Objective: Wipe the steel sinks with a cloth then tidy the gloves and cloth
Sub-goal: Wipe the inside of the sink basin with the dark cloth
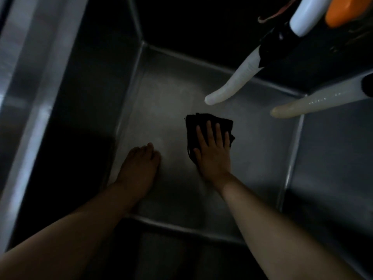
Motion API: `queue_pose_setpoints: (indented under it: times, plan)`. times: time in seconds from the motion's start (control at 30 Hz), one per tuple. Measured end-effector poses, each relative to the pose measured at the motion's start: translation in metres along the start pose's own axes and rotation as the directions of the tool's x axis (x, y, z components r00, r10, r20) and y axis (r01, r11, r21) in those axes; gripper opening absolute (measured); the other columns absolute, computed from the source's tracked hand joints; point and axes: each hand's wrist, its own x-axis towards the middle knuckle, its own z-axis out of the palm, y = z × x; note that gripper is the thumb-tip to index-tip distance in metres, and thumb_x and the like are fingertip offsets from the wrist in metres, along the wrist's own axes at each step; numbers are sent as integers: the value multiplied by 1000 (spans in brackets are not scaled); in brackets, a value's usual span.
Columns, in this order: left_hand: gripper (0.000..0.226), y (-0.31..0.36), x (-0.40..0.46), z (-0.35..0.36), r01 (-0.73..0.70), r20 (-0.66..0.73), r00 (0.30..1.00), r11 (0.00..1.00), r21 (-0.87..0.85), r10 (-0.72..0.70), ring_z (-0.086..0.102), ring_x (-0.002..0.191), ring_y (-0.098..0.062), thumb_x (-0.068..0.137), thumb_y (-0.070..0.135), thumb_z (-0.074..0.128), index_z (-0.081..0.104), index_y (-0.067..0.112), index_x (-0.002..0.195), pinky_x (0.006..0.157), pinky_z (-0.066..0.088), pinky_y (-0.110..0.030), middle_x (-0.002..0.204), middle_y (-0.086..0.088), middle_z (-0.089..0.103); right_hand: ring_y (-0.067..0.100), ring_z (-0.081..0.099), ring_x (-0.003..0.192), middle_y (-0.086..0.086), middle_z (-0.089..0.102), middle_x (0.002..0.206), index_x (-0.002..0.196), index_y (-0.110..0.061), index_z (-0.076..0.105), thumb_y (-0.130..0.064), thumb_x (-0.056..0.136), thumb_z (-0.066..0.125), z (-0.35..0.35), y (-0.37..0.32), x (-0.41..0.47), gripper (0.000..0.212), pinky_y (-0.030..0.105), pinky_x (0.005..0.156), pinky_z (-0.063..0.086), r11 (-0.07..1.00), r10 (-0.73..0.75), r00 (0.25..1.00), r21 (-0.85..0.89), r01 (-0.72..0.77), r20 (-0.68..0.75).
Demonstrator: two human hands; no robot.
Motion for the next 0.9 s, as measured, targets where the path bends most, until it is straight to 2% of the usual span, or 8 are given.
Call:
queue_pose_setpoints:
  times: [0.1,0.2,0.27,0.33,0.43,0.6,0.77,0.9]
  plan:
    - [66,19,12,-6,-132,-106,986,991,-36,128,15,144,-27,88,20,50,23,12,148,116,10,-38,158,-13,11,37,19,141,14,26,153,145,-16,33,-30,90,54,6,-1,-30,61,53,113,10,996,87,996,39,-86,-20]
    - [68,38,31,-7,-204,-87,975,978,28,206,0,146,-24,92,17,42,7,14,150,117,3,-42,159,-8,-5,37,41,131,14,54,134,129,-6,56,-28,85,56,9,-6,-42,49,56,107,23,995,99,994,30,-97,-55]
    - [70,45,42,-8,-216,-49,975,975,56,218,-6,146,-25,94,18,41,0,15,151,117,0,-46,158,-10,-12,34,48,126,11,62,124,123,-5,60,-32,84,52,8,-8,-35,48,56,105,28,997,80,995,-3,-80,-52]
    - [74,46,47,-8,-223,-3,975,971,88,224,-9,145,-26,94,20,42,-5,17,150,116,0,-51,157,-11,-17,31,45,128,9,61,126,126,-6,58,-33,90,48,8,-10,-25,46,53,110,22,997,69,997,22,-68,-36]
    - [77,43,50,-4,-221,3,975,967,123,223,-9,145,-26,94,23,43,-9,20,149,116,2,-53,156,-10,-20,27,27,137,5,52,137,135,-10,49,-33,97,39,13,-15,-17,45,45,113,-2,991,77,997,105,-78,10]
    - [71,43,53,-5,-219,-50,973,971,94,225,0,146,-25,93,20,43,2,22,151,115,8,-51,159,-7,-8,27,26,131,-2,50,134,131,-21,52,-38,97,32,8,-3,-10,43,42,108,-7,996,-12,999,87,8,48]
    - [56,50,58,-10,-196,-151,967,978,67,204,19,142,-25,94,19,41,25,23,147,112,22,-48,155,-4,17,31,37,127,2,58,127,122,-20,63,-32,96,42,-2,8,-11,36,46,113,-3,989,-121,991,90,115,63]
    - [52,52,62,-12,-202,-142,966,974,101,215,20,140,-26,95,21,40,29,23,146,111,24,-48,154,-3,18,34,60,100,4,70,96,98,-15,74,-25,85,61,-7,9,-14,21,58,106,25,985,-168,983,22,170,-73]
